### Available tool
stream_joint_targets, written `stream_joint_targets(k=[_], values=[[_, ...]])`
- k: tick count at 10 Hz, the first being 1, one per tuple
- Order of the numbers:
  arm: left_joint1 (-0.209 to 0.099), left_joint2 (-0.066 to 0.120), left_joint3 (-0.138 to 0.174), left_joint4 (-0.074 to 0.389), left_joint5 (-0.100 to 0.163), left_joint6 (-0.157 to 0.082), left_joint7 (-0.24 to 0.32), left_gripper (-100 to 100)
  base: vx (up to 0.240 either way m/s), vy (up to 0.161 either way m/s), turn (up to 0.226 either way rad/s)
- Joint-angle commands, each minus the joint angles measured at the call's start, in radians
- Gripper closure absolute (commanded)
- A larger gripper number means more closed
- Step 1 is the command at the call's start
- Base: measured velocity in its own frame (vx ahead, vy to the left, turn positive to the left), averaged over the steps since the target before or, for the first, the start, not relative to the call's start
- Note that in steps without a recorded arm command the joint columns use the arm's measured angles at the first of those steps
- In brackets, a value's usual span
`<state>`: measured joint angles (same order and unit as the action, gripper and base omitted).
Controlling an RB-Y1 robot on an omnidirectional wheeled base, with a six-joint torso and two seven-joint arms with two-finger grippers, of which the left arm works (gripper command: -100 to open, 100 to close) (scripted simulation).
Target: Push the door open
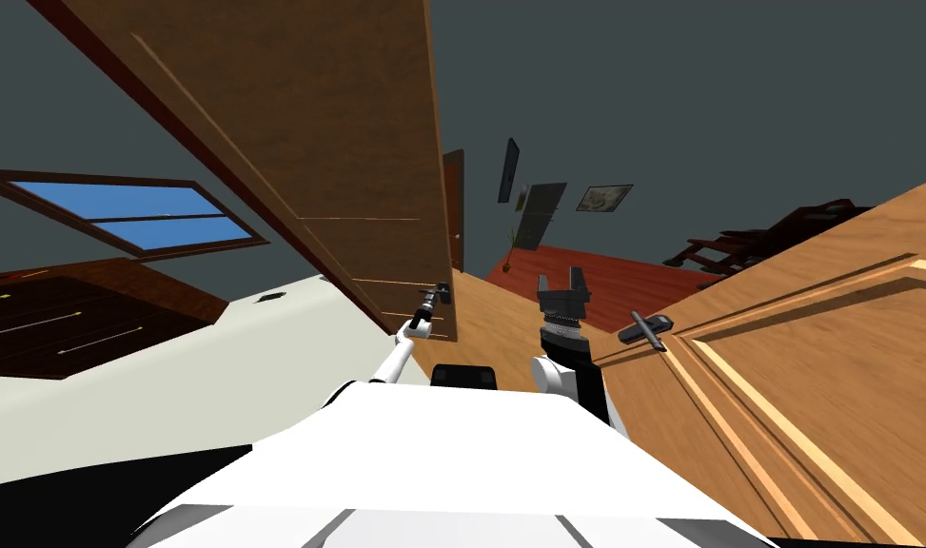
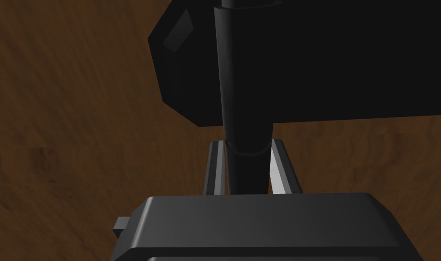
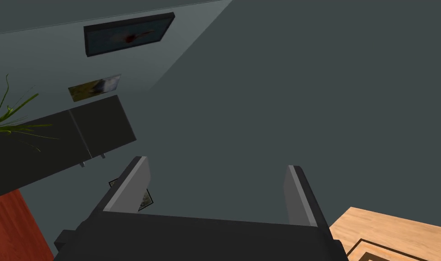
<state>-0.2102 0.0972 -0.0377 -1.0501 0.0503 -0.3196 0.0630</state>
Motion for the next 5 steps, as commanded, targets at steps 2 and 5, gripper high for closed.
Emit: stream_joint_targets(k=[2,5], values=[[0.002,0.003,0.024,0.000,0.004,0.000,-0.006,100,0.153,-0.093,0.062],[0.004,0.008,0.062,0.000,0.010,0.000,-0.016,100,0.184,-0.124,0.079]])
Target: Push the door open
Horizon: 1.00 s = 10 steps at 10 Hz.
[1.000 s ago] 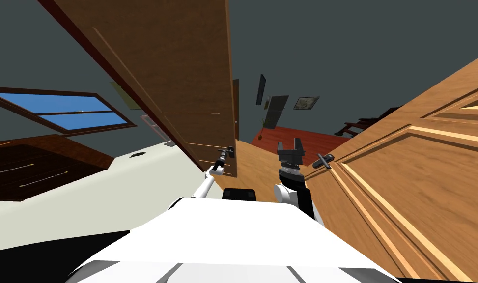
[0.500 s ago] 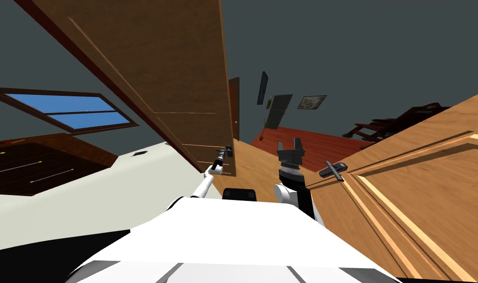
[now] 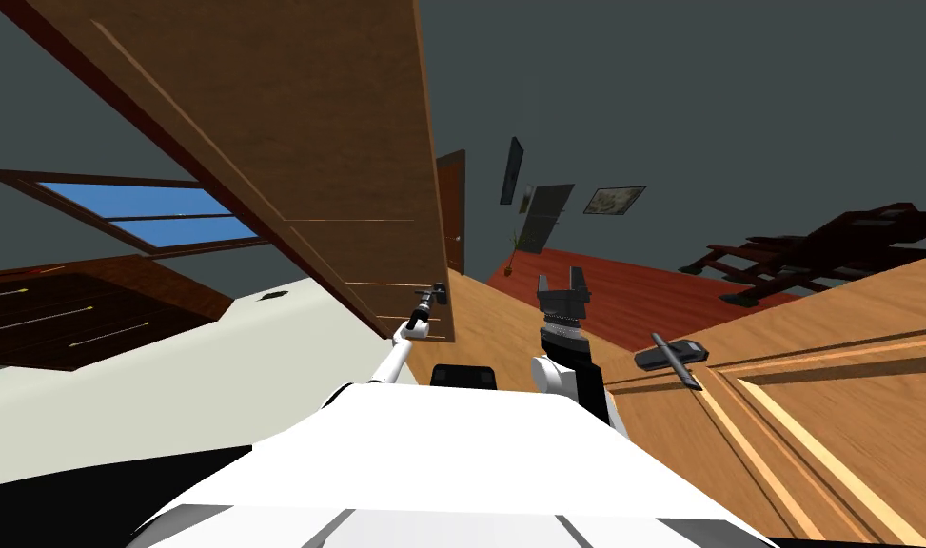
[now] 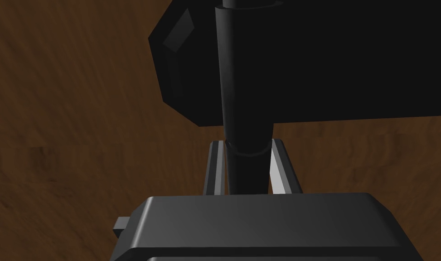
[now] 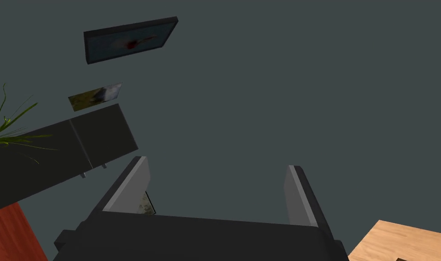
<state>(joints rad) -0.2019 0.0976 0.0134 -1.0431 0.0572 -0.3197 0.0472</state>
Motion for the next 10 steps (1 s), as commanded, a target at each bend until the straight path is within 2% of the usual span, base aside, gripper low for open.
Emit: stream_joint_targets(k=[1,5,6,7,10], values=[[-0.003,0.009,0.025,-0.007,0.005,0.000,-0.003,100,0.206,-0.142,0.074],[0.000,0.013,0.074,-0.007,0.012,0.001,-0.016,100,0.186,-0.127,0.084],[0.001,0.013,0.082,-0.007,0.014,0.001,-0.018,100,0.172,-0.112,0.069],[0.002,0.012,0.075,0.002,0.013,-0.003,-0.015,100,0.071,-0.047,0.039],[0.000,0.019,0.114,0.005,0.020,-0.005,-0.024,100,0.172,-0.094,0.070]])
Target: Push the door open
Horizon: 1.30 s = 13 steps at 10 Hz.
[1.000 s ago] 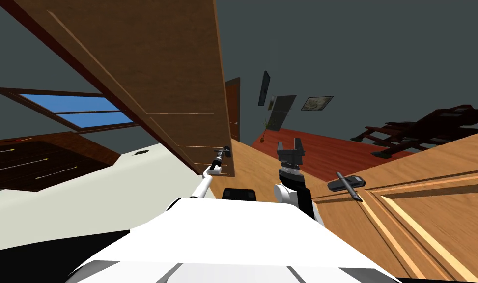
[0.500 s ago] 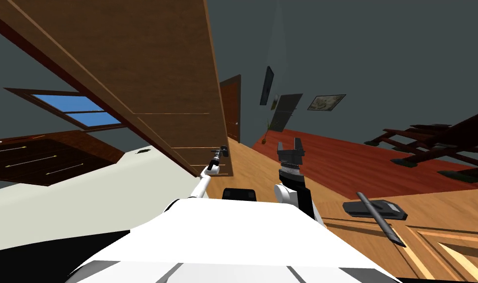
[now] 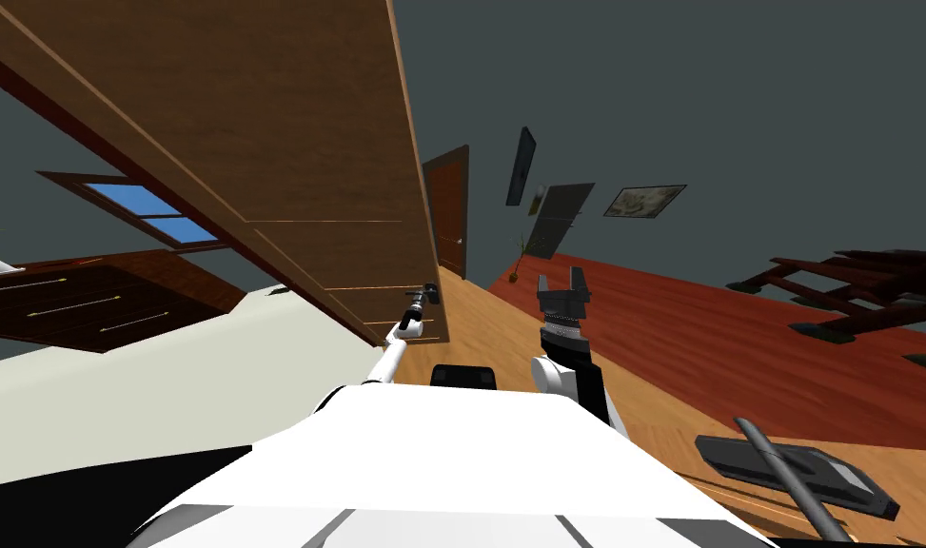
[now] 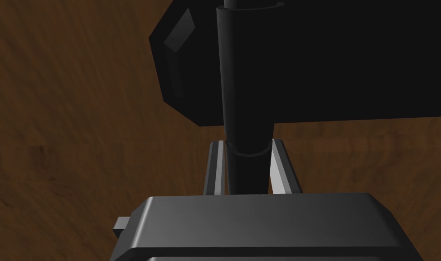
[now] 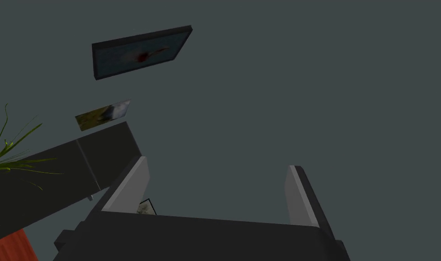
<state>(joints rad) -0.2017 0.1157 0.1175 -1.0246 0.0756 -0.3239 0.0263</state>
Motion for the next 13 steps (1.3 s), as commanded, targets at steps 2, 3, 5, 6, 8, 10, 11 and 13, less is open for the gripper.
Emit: stream_joint_targets(k=[2,3,5,6,8,10,11,13], values=[[0.000,0.004,0.037,-0.012,0.006,0.000,-0.009,100,0.212,-0.092,0.078],[0.000,0.006,0.051,-0.011,0.008,0.000,-0.013,100,0.195,-0.120,0.077],[0.001,0.010,0.078,-0.008,0.013,0.000,-0.019,100,0.191,-0.095,0.089],[0.001,0.012,0.090,-0.007,0.015,0.000,-0.022,100,0.168,-0.121,0.064],[0.001,0.015,0.111,-0.005,0.018,0.000,-0.027,100,0.207,-0.092,0.077],[0.005,0.013,0.122,-0.006,0.019,0.005,-0.031,100,0.103,-0.028,0.035],[0.005,0.014,0.131,-0.005,0.021,0.004,-0.033,100,0.202,-0.057,0.063],[0.005,0.018,0.154,-0.002,0.025,0.003,-0.038,100,0.202,-0.069,0.086]])
